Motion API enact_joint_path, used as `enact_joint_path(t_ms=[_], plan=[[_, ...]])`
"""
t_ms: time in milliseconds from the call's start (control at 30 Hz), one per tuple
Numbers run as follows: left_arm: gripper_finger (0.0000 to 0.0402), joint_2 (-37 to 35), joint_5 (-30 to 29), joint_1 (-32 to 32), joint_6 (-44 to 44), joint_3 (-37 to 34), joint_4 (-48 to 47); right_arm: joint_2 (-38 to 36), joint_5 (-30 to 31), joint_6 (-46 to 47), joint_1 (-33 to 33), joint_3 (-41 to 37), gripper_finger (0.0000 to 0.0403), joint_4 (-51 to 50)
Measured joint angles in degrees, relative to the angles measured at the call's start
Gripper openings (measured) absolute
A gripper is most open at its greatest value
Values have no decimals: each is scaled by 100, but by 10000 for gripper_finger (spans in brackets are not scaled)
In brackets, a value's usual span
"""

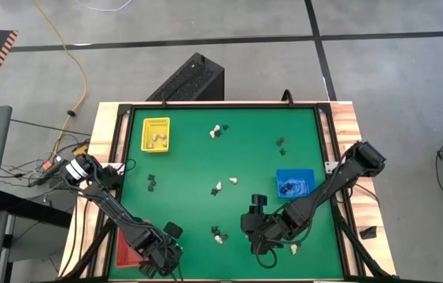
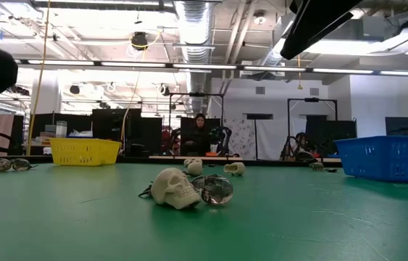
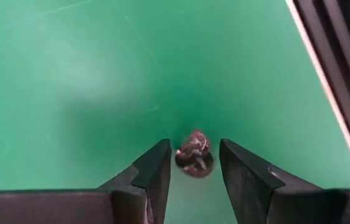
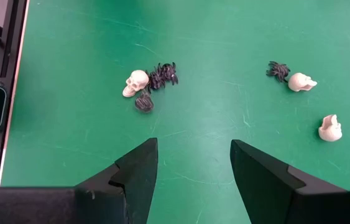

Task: Sort Halloween decoration
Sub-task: Put the black skull toy into the red bin

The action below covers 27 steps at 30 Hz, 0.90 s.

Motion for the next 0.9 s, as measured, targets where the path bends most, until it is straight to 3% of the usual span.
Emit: enact_joint_path(t_ms=[700, 900], plan=[[128, 7, -79, 2, 54, -29, 115, 0, 0, -13, 0, 0, 232, 1], [128, 324, 92, -27, 93, 13, 118, 0, 0, -11, 4, 0, 232, 15]])
